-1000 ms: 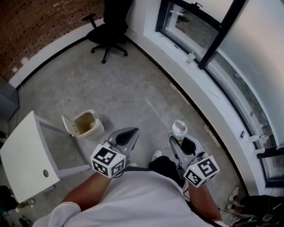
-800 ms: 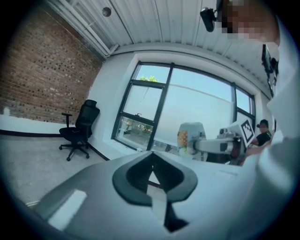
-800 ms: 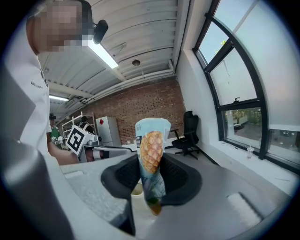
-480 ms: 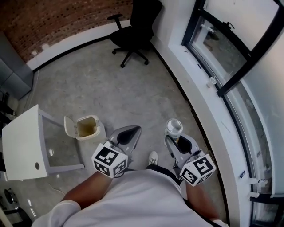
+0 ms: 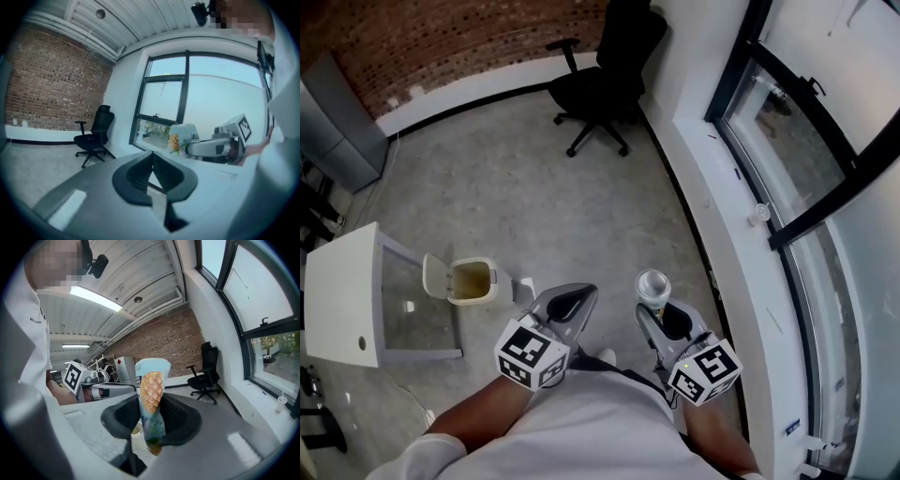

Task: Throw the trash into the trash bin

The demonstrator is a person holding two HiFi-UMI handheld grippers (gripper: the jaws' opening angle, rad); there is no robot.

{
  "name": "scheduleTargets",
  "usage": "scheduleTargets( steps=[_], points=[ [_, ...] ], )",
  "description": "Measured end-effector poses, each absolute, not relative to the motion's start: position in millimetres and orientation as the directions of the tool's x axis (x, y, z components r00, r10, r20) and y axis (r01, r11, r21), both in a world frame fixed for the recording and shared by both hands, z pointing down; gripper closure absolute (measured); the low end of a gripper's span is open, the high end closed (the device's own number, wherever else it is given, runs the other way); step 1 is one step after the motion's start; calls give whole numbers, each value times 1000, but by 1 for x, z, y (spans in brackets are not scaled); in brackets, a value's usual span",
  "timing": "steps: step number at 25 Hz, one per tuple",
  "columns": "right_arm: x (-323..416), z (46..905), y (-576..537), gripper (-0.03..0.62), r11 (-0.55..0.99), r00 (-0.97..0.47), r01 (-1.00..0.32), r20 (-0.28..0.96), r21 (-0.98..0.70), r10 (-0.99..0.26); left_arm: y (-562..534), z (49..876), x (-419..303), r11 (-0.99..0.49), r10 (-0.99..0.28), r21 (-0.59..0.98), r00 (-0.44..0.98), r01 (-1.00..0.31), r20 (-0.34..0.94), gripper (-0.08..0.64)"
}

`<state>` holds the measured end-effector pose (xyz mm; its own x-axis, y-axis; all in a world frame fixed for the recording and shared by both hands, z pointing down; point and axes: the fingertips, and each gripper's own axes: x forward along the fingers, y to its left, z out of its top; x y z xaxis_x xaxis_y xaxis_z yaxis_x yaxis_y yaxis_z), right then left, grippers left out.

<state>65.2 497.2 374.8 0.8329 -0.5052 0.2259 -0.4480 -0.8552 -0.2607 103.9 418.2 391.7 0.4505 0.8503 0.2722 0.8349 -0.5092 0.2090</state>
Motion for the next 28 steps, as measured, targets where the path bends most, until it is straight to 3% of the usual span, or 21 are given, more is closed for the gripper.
scheduleTargets(
  steps=[14, 28],
  points=[
    [217, 368, 488, 485, -750, 710, -623, 242, -223, -661, 397, 398, 233, -673, 737, 215, 622, 707, 264, 551],
    [369, 357, 415, 485, -631, 585, -755, 251, -178, -771, 305, 390, 376, -814, 576, 239, 790, 529, 212, 551]
  ],
)
